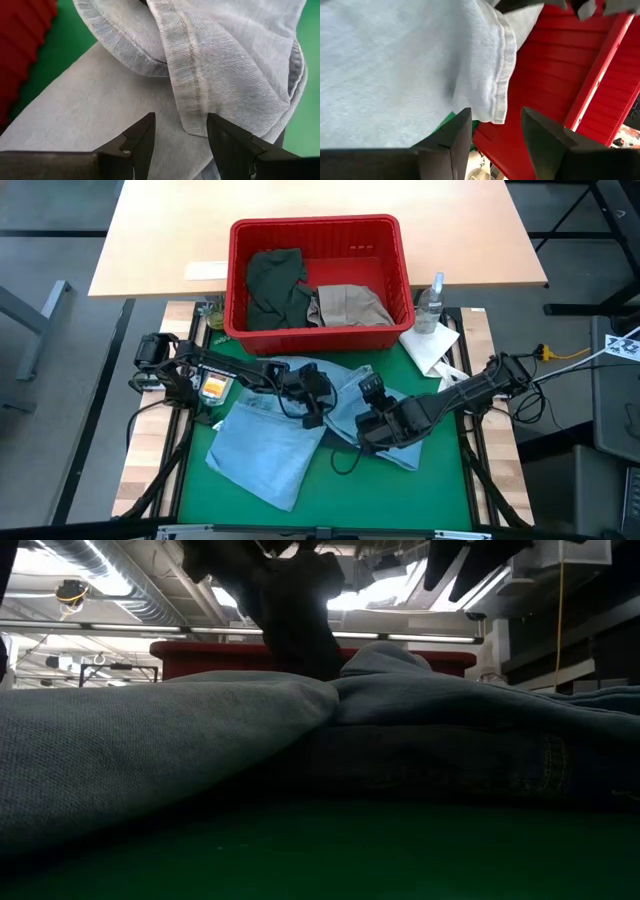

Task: Fold laundry
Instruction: Fold the light blue jeans

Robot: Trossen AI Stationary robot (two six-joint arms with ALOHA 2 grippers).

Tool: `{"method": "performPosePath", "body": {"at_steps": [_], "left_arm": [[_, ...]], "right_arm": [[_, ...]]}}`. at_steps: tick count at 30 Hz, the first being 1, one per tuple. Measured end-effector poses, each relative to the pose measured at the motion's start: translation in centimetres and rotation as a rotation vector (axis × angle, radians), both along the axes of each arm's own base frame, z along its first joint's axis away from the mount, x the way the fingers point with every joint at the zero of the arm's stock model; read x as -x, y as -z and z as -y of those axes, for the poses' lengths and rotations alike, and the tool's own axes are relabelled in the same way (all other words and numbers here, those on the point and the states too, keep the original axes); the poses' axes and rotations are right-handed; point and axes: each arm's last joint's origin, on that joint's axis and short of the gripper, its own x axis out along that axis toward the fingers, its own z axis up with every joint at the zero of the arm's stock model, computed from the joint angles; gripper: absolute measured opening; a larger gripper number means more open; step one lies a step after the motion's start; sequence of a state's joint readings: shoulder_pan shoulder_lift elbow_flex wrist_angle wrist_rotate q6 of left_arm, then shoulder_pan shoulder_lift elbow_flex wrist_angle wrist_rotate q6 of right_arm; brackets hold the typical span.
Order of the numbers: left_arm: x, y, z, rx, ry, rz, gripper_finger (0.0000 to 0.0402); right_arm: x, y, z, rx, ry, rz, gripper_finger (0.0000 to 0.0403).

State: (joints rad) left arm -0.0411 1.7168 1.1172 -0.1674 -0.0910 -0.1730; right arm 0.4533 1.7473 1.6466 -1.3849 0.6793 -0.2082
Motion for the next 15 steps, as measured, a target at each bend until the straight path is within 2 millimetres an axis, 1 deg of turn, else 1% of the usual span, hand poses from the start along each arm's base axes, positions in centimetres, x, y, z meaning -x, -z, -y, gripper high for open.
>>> {"method": "performPosePath", "body": {"at_steps": [6,13,15], "left_arm": [[-0.06,-0.03,-0.69,0.083,0.066,0.003,0.0172],[-0.07,-0.05,-0.48,0.067,0.121,0.006,0.0172],[-0.24,-0.23,-0.40,0.070,0.128,0.031,0.0172]], "right_arm": [[0.40,0.04,-0.91,-0.023,-0.009,0.007,0.0170],[0.43,0.04,-0.97,-0.029,-0.001,0.013,0.0170],[0.43,0.05,-0.96,-0.030,0.001,0.013,0.0170]]}}
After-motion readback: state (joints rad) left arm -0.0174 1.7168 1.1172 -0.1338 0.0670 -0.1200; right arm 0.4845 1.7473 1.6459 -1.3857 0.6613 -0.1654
